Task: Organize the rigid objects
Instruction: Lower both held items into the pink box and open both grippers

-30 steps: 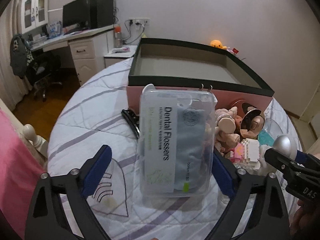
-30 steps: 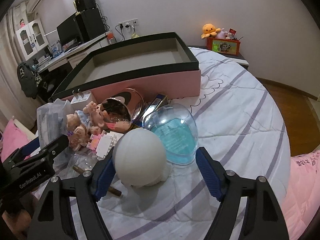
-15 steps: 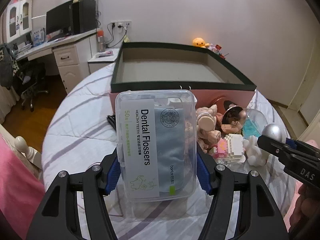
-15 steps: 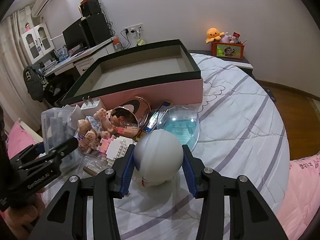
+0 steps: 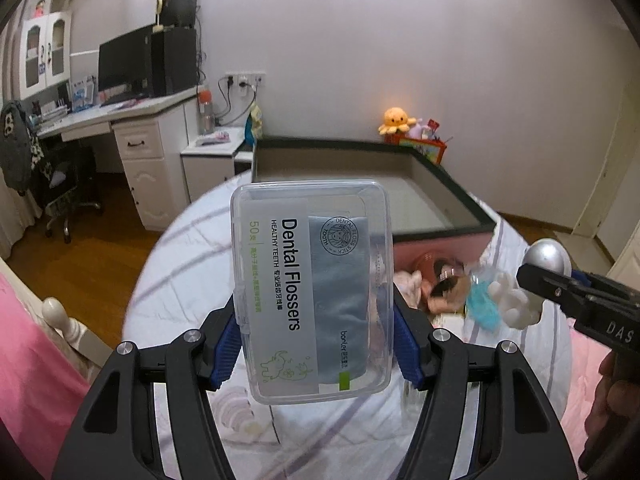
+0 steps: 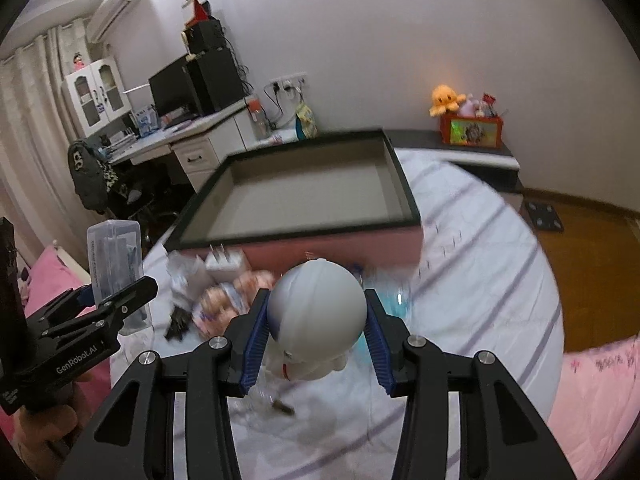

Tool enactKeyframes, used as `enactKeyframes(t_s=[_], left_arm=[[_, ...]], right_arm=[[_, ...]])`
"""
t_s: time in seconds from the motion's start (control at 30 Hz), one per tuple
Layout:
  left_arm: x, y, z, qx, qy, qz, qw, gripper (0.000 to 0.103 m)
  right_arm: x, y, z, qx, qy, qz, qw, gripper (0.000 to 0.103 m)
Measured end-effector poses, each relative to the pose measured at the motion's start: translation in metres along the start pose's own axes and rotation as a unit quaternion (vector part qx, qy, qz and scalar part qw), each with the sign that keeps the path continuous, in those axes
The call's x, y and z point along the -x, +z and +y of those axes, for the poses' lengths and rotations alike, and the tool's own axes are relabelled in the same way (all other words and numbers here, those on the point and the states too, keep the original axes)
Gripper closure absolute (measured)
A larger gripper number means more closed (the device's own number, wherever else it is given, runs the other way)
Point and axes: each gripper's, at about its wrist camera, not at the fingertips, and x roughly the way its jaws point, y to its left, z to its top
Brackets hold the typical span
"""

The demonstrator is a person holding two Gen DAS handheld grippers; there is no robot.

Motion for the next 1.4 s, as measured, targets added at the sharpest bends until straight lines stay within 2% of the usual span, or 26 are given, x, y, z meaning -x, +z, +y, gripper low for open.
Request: enactKeyframes(t_s=[0.23, 0.47, 0.63, 0.9, 0.93, 0.97, 1.0, 1.03, 1.1, 1.17, 1.27, 1.4], left_arm=[[-0.016, 0.045, 0.005, -0.002, -0.002, -0.016, 0.9999, 0.038], [-0.075, 0.088, 0.007, 0.007, -0.008, 0.008, 0.9999, 0.038], [-0.125, 0.101, 0.001, 0.009, -0.012, 0.040, 0.9991, 0.038], [-0.171, 0.101, -0.010, -0.001, -0.004, 0.092, 0.9958, 0.037], [-0.173, 0.101, -0.010, -0.002, -0.002, 0.094, 0.9956, 0.034], [-0.173, 0.101, -0.010, -0.004, -0.001, 0.095, 0.9955, 0.026], [-0.171, 0.101, -0.009, -0.004, 0.004, 0.091, 0.9958, 0.021], [-0.169, 0.101, -0.008, -0.005, 0.008, 0.086, 0.9963, 0.011], [-0.158, 0.100, -0.005, -0.004, 0.016, 0.070, 0.9974, 0.005], [-0.149, 0.100, -0.003, -0.003, 0.021, 0.058, 0.9981, 0.000], [-0.124, 0.098, 0.003, 0.001, 0.027, 0.033, 0.9991, 0.000], [-0.090, 0.092, 0.011, 0.013, 0.031, 0.007, 0.9994, 0.000]], right_arm=[[-0.015, 0.056, 0.011, 0.040, 0.010, -0.033, 0.999, 0.057], [-0.073, 0.096, 0.006, 0.041, 0.013, -0.015, 0.999, 0.057], [-0.119, 0.102, -0.005, 0.030, 0.008, 0.024, 0.999, 0.057], [-0.152, 0.101, -0.018, 0.026, -0.007, 0.062, 0.998, 0.057], [-0.155, 0.099, -0.018, 0.025, -0.009, 0.067, 0.997, 0.056], [-0.156, 0.099, -0.019, 0.026, -0.009, 0.070, 0.997, 0.055], [-0.156, 0.099, -0.021, 0.026, -0.012, 0.071, 0.997, 0.046], [-0.154, 0.097, -0.021, 0.025, -0.011, 0.068, 0.997, 0.030], [-0.149, 0.097, -0.023, 0.020, -0.020, 0.059, 0.998, 0.017], [-0.143, 0.098, -0.024, 0.012, -0.020, 0.049, 0.999, 0.015], [-0.131, 0.097, -0.022, 0.015, -0.038, 0.041, 0.998, 0.015], [-0.104, 0.097, -0.020, 0.002, -0.035, 0.018, 0.999, 0.015]])
